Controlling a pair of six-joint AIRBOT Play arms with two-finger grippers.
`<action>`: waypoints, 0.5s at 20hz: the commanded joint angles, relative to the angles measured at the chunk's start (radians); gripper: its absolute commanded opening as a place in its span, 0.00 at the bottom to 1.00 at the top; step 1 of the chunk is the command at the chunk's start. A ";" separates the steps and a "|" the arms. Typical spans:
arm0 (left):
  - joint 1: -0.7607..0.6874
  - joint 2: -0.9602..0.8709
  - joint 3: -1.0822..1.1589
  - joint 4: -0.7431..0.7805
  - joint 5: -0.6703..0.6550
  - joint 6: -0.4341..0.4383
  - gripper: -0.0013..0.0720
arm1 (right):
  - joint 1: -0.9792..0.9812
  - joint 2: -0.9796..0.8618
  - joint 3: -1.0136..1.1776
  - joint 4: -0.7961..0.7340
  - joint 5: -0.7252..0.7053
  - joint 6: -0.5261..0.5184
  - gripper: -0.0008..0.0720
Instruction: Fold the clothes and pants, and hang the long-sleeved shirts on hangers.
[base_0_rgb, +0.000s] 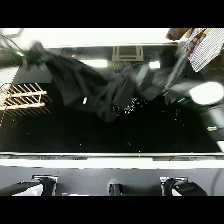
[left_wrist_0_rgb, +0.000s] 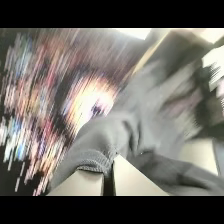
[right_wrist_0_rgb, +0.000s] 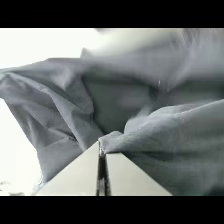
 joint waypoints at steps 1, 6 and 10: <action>0.014 0.154 0.165 0.002 0.029 0.064 0.04 | -0.061 0.060 0.446 -0.239 0.255 0.036 0.06; 0.020 0.438 0.187 0.106 0.107 0.064 0.04 | -0.061 0.203 0.746 -0.346 0.294 0.130 0.06; 0.020 0.580 0.187 0.167 0.107 0.063 0.04 | -0.061 0.315 0.746 -0.430 0.286 0.269 0.06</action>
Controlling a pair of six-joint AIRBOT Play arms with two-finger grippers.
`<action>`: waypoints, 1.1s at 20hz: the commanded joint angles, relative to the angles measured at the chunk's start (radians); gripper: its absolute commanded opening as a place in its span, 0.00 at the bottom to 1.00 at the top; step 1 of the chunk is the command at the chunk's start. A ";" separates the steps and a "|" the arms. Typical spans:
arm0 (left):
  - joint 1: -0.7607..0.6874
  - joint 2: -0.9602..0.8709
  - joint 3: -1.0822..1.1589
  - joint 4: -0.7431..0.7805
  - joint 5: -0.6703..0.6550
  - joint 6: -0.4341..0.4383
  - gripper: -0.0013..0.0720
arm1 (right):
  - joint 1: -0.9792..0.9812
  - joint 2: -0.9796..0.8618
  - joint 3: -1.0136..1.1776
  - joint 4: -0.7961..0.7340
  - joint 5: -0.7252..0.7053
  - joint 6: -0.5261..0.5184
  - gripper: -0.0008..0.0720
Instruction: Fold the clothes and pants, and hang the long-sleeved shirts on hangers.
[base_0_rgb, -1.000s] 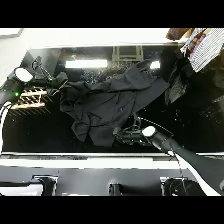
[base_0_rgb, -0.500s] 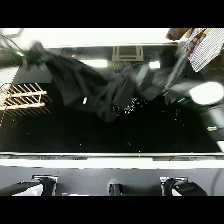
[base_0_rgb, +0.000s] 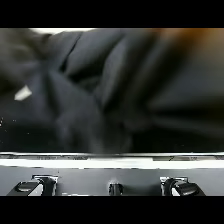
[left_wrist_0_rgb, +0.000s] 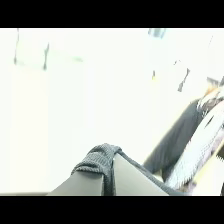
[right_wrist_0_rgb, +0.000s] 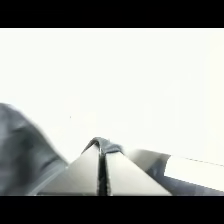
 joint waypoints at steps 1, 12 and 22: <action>0.002 0.118 0.008 0.057 0.016 0.004 0.04 | -0.002 0.074 0.042 -0.096 0.011 0.122 0.06; 0.000 -0.177 -0.304 0.056 0.016 0.000 0.04 | -0.002 -0.413 0.010 -0.294 0.154 0.209 0.06; -0.002 -0.847 -0.414 -0.102 0.040 0.000 0.05 | -0.002 -1.152 -0.034 -0.269 0.051 0.298 0.06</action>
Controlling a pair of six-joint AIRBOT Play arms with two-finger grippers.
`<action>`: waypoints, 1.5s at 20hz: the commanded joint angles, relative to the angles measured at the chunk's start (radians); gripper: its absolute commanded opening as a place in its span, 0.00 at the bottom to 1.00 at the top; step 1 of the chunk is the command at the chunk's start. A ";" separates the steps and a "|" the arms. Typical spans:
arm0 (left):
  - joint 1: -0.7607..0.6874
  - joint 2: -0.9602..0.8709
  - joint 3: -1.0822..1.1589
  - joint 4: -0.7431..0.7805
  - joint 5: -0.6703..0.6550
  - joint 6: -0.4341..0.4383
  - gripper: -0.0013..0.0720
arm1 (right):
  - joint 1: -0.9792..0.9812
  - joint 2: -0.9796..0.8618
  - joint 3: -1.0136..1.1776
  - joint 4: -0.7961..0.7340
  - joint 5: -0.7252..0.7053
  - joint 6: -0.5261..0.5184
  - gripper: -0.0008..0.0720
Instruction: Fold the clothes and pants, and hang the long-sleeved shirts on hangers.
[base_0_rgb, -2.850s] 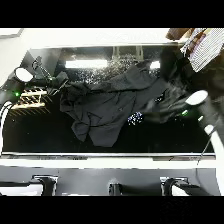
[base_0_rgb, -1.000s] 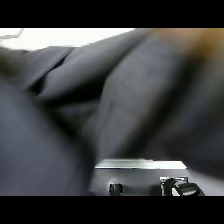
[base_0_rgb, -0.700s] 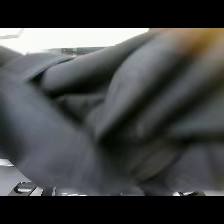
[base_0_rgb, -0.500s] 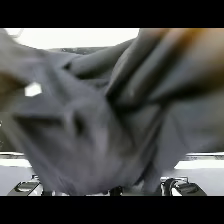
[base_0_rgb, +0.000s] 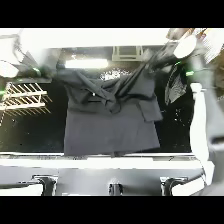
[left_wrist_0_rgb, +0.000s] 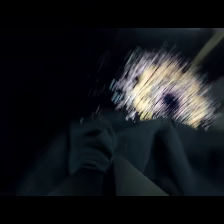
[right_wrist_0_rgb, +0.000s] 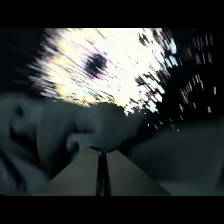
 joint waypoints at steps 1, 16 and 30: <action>-0.001 -0.177 -0.011 -0.117 -0.001 0.000 0.06 | 0.000 -0.187 -0.002 0.017 -0.025 0.057 0.06; 0.373 0.276 -0.309 -0.131 -0.256 0.098 0.94 | -0.513 0.264 -0.487 0.213 0.359 -0.405 0.78; 0.381 0.480 -0.816 -0.142 -0.254 0.149 0.94 | -0.468 0.347 -1.266 0.410 0.103 -0.584 0.78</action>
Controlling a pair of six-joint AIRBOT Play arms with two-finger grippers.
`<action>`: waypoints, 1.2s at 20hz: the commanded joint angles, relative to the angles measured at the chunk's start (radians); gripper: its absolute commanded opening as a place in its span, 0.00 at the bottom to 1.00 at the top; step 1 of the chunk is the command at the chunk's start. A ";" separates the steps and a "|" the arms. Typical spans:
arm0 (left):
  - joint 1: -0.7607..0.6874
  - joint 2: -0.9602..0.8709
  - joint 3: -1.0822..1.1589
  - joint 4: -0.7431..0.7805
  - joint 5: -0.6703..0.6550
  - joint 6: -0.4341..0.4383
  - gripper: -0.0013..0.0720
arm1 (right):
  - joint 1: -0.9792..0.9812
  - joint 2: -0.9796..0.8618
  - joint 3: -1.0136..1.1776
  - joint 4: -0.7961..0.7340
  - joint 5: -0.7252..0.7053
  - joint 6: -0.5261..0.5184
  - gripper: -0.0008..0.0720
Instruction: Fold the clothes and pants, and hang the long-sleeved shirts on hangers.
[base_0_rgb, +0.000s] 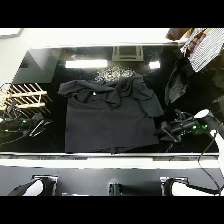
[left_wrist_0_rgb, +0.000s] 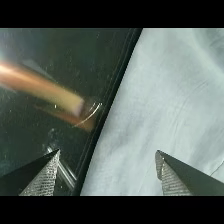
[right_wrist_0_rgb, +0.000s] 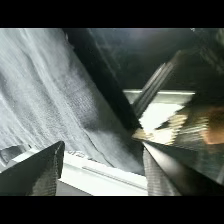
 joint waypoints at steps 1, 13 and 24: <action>0.002 0.006 -0.022 0.000 -0.024 0.036 0.94 | 0.002 0.002 -0.092 0.090 -0.069 -0.043 0.78; 0.001 0.005 -0.231 -0.037 -0.083 0.140 0.94 | 0.002 0.040 -0.106 0.191 -0.063 -0.046 0.06; -0.178 -0.053 -0.277 -0.124 0.021 0.116 0.94 | 0.002 0.042 -0.106 0.216 -0.063 -0.043 0.06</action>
